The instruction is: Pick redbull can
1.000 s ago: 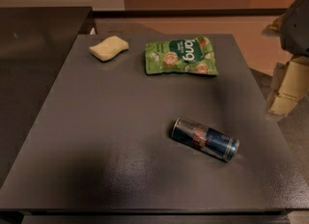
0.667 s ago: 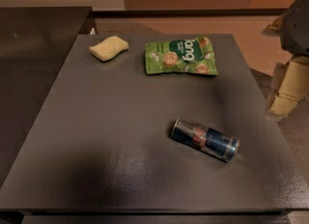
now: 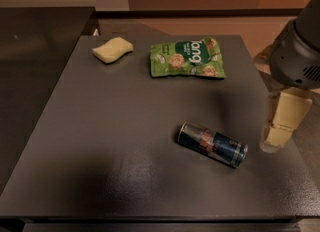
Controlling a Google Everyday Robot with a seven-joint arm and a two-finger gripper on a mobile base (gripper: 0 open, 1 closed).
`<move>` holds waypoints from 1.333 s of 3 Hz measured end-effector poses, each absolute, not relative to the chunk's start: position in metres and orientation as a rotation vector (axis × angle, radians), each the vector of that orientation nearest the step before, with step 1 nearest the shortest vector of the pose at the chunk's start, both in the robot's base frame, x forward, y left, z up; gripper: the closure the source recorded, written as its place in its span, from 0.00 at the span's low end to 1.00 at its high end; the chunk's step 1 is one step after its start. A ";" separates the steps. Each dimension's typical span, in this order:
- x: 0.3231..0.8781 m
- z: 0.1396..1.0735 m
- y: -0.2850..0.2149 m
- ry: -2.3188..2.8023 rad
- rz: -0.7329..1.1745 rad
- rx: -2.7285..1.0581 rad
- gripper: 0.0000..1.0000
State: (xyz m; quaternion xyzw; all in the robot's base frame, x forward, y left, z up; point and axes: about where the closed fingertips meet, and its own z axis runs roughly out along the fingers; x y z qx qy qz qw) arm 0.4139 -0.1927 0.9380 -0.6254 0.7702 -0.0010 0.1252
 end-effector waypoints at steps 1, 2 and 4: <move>0.392 0.918 -0.167 2.226 0.048 -1.895 0.00; 0.380 0.902 -0.144 2.221 0.024 -1.920 0.00; 0.387 0.870 -0.115 2.242 -0.050 -1.868 0.00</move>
Offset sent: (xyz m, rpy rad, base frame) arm -0.0475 0.0754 -0.0589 -0.0470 0.0472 0.0727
